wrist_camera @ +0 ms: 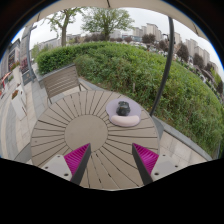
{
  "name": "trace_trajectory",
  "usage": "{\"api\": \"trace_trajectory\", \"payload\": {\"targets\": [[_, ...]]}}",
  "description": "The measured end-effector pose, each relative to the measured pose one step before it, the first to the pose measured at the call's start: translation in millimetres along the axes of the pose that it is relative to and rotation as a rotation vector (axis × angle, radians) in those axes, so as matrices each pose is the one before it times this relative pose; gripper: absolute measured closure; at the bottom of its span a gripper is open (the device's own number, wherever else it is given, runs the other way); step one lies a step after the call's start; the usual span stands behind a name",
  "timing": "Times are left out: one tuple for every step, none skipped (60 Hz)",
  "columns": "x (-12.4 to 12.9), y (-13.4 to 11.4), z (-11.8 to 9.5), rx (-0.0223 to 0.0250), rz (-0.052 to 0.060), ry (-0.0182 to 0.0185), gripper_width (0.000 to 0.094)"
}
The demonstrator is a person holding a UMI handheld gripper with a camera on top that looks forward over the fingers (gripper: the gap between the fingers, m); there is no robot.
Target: Arrange mouse
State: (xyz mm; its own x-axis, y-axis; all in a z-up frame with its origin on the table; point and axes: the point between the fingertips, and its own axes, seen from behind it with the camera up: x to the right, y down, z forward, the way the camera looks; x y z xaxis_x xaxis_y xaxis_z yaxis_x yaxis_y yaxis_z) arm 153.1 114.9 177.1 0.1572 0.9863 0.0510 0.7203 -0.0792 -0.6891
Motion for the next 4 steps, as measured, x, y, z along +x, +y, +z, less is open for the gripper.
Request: {"api": "trace_trajectory", "payload": {"targets": [[-0.91, -1.08, -0.44, 0.00066, 0.0003, -0.00091, 0.0084], [-1.95, -0.19, -0.52, -0.00018, 0.002, -0.0055, 0.0084], [-2.25, -0.55, 0.19, 0.00103, 0.0034, -0.00614, 0.0085], [-2.38, -0.54, 0.07, 0.00138, 0.004, -0.00589, 0.0083]]}}
